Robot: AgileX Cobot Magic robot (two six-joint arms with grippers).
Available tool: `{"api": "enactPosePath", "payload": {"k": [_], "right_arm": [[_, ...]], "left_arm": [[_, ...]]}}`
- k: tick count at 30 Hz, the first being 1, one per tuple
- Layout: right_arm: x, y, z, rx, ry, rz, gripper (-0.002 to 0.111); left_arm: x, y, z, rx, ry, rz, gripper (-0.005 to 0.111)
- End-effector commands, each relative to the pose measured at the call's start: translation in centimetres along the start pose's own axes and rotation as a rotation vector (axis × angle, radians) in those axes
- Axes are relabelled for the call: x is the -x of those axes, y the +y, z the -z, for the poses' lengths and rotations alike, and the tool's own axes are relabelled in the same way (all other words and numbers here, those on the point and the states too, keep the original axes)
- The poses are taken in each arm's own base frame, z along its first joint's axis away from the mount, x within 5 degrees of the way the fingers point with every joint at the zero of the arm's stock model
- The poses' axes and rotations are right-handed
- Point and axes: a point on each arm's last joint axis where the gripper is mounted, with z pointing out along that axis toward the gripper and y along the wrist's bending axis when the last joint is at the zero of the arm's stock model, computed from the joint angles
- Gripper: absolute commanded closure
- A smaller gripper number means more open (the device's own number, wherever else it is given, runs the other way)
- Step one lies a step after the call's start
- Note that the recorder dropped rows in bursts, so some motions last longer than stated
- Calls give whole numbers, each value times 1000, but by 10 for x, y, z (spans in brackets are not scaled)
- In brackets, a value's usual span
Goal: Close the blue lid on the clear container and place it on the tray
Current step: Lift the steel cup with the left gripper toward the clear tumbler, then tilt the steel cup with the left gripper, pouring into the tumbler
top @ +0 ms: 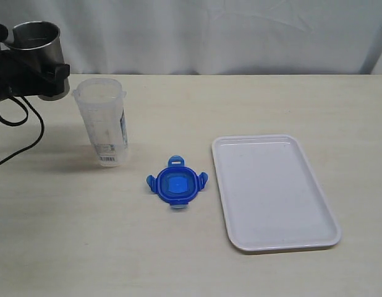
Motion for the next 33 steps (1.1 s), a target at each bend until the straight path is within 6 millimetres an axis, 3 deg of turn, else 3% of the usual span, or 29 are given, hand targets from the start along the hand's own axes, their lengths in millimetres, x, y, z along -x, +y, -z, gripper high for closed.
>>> {"api": "enactPosePath", "payload": {"k": [1,6,33], "right_arm": [[-1,0,0,0,-2,-3,104],[-1,0,0,0,-2,-3,104],[-1,0,0,0,-2,-3,104]], "left_arm": [[19,-4,2,-57,-109,-57,107],[24,-11,4,-128,-176,-126,107],[24,-11,3,-96,-189,-457,107]]}}
